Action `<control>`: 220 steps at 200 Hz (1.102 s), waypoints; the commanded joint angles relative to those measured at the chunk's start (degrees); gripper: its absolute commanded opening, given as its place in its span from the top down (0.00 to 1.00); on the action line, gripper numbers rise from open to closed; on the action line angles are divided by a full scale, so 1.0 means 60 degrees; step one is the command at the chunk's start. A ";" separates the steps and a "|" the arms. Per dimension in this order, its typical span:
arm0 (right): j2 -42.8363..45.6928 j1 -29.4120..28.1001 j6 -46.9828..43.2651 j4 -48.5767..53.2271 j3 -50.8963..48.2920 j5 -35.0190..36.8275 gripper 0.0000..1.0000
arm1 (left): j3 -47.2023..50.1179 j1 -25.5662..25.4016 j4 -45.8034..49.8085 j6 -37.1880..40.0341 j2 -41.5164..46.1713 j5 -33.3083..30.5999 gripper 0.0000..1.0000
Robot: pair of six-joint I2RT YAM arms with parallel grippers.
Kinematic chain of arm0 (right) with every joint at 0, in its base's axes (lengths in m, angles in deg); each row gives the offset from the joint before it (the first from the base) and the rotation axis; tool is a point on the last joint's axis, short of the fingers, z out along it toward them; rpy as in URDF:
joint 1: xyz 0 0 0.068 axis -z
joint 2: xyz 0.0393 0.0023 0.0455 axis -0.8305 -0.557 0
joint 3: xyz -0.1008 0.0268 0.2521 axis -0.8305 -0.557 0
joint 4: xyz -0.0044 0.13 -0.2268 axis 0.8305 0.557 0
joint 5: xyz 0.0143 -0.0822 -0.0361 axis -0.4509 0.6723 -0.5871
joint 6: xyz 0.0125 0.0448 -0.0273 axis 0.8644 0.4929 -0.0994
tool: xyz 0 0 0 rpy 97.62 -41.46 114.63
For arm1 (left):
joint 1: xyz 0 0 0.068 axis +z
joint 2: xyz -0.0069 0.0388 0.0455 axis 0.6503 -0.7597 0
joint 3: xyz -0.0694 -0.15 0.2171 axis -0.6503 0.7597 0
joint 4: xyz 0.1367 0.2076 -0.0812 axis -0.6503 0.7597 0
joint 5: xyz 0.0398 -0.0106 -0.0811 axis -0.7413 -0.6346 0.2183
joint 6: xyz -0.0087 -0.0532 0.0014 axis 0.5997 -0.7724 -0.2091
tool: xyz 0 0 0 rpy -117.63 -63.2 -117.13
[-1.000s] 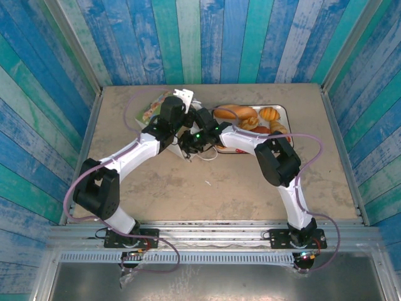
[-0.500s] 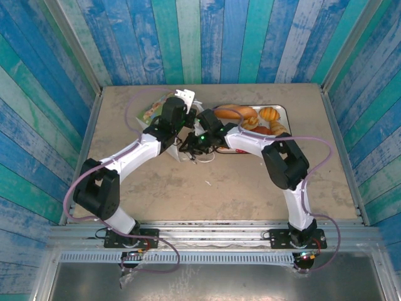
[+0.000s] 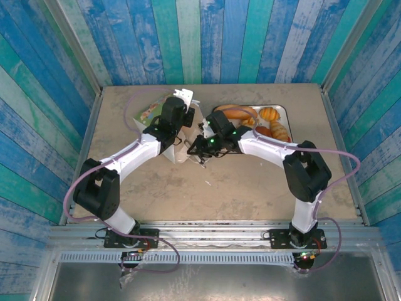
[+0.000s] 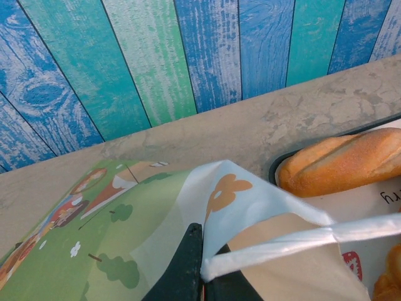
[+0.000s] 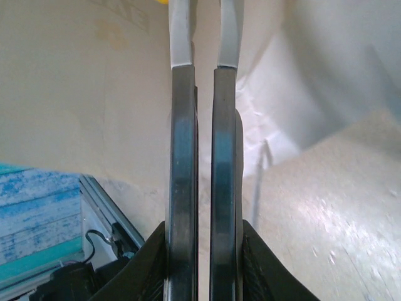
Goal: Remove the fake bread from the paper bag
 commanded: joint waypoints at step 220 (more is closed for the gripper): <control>0.5947 -0.0149 -0.2099 0.5096 -0.0991 0.1535 0.94 | -0.0858 -0.0002 0.0408 -0.0988 -0.0446 -0.1831 1.00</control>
